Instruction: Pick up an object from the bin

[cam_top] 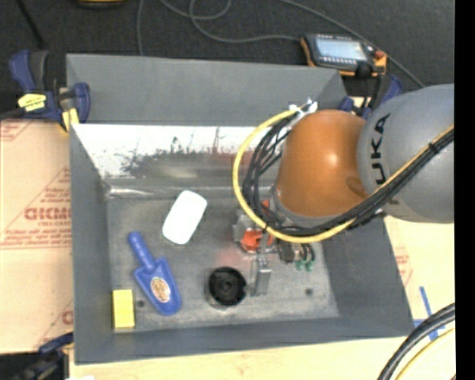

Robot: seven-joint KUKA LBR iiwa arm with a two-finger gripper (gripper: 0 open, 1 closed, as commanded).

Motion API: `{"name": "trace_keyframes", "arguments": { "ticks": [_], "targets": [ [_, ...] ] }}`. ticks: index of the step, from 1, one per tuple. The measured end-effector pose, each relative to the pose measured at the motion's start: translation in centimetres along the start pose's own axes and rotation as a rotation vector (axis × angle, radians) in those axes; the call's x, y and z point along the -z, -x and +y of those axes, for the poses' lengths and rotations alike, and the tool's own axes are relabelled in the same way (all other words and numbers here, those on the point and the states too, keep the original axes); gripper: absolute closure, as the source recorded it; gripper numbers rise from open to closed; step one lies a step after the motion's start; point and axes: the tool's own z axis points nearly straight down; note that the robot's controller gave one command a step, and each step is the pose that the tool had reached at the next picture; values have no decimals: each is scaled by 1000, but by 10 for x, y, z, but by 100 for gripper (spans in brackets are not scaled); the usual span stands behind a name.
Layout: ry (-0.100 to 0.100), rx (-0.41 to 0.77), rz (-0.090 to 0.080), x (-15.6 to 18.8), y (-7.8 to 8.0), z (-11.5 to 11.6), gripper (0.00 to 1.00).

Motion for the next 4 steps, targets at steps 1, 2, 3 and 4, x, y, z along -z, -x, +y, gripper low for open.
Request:
{"name": "trace_keyframes", "arguments": {
  "ticks": [1, 2, 3, 4],
  "targets": [
    [0, -2, -8, 4, 2, 0, 0],
    [-1, 46, -13, -76, -4, 4, 0],
    [-2, 172, -3, -98, -12, 8, 0],
    [-2, 247, -10, -76, -9, 3, 0]
  ]
}}
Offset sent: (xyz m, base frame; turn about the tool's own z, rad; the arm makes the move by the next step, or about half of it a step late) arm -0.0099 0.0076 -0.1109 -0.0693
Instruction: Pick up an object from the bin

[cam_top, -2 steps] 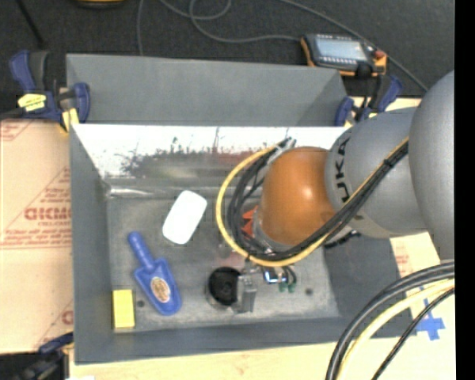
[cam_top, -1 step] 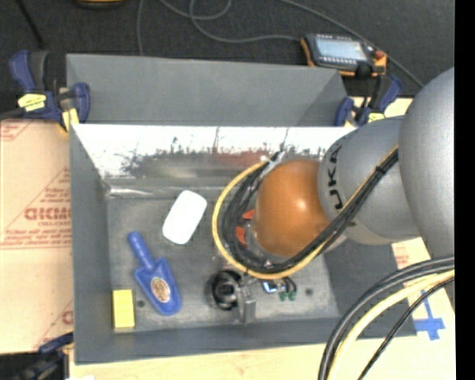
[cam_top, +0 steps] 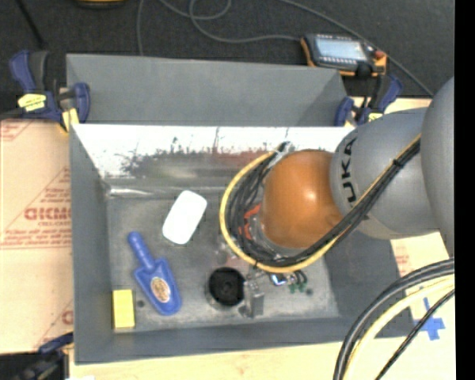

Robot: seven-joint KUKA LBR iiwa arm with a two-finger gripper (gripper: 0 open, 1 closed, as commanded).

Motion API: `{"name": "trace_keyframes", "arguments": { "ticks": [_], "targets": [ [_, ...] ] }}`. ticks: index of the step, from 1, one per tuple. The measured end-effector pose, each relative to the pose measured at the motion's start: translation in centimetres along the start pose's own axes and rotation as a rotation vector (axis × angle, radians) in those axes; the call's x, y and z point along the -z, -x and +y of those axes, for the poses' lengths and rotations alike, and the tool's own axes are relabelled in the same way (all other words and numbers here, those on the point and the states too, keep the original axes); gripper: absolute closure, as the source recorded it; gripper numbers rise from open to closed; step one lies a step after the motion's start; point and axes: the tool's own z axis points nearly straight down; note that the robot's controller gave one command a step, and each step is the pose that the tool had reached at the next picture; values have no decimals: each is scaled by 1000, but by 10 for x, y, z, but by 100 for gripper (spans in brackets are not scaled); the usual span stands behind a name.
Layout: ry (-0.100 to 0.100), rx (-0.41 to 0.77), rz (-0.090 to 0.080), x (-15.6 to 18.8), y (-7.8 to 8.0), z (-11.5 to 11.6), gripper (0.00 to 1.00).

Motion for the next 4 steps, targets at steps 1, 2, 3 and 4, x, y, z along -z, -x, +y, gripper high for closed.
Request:
{"name": "trace_keyframes", "arguments": {
  "ticks": [1, 2, 3, 4],
  "targets": [
    [1, 331, -1, -26, -14, -4, 0],
    [2, 238, 2, -35, 6, 5, 100],
    [2, 237, 2, -35, 6, 5, 100],
    [3, 237, 4, -31, 5, 5, 100]
  ]
}}
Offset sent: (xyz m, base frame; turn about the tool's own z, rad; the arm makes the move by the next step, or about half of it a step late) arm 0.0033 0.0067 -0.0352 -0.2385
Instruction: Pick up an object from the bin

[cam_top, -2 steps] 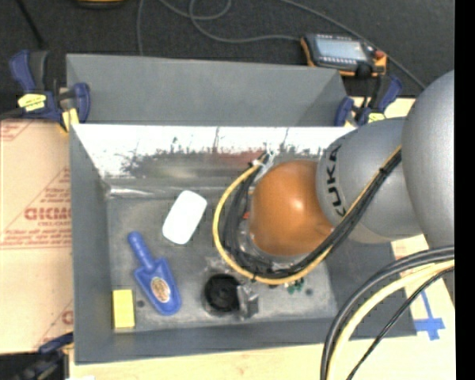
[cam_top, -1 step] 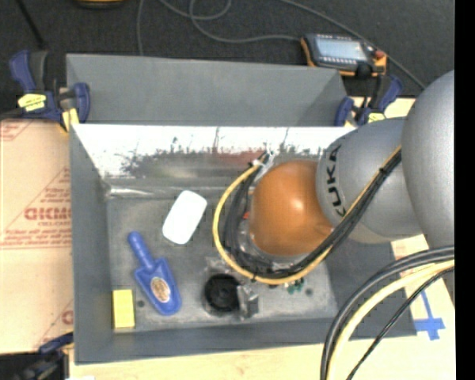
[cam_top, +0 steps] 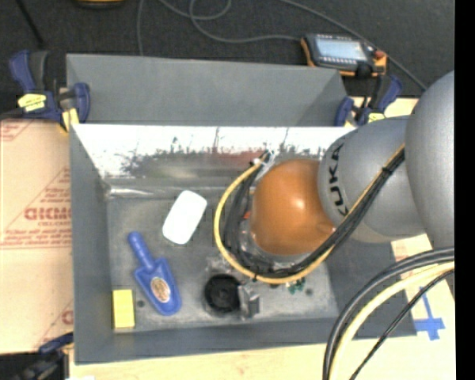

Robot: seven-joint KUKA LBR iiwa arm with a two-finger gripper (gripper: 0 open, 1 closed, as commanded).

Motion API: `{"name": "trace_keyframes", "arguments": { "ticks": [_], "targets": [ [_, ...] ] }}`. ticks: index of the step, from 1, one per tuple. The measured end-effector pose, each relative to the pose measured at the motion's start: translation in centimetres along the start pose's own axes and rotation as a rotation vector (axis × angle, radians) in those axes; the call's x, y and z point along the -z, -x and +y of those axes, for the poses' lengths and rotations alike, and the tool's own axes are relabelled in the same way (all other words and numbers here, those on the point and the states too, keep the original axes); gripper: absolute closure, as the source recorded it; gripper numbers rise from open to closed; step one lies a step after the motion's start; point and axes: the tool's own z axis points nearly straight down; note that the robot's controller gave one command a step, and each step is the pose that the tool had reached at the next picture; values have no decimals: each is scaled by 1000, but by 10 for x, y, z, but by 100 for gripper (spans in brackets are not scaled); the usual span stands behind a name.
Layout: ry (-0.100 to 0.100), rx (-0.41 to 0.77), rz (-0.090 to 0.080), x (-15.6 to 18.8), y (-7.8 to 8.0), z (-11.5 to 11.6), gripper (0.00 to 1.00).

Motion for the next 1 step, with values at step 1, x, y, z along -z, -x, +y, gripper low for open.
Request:
{"name": "trace_keyframes", "arguments": {
  "ticks": [1],
  "targets": [
    [1, -1, 5, 14, -1, 0, 100]
  ]
}}
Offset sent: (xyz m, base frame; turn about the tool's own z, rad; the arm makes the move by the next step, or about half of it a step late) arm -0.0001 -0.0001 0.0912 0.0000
